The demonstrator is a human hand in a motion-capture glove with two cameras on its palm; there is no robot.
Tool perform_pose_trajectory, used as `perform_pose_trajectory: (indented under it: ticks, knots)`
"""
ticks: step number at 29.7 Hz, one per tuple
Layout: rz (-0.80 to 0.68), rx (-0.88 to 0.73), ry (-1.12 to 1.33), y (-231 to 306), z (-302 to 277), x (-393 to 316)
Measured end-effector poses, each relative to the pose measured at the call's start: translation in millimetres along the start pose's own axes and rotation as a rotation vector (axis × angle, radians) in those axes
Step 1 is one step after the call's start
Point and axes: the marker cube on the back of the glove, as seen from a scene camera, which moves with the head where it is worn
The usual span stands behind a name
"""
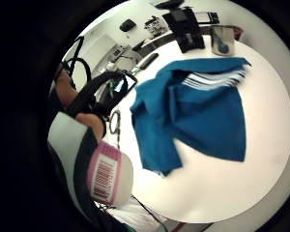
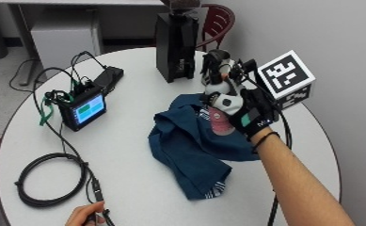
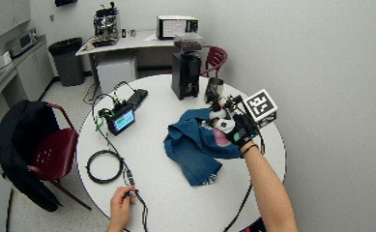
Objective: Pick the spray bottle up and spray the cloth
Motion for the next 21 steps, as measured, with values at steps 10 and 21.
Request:
perform_pose_trajectory:
  ticks: [10, 21]
  knots:
    - [-0.11, -0.017, -0.114, -16.1, 75.7, -28.8]
    - [-0.122, -0.108, -0.16, -15.2, 175.0, 11.7]
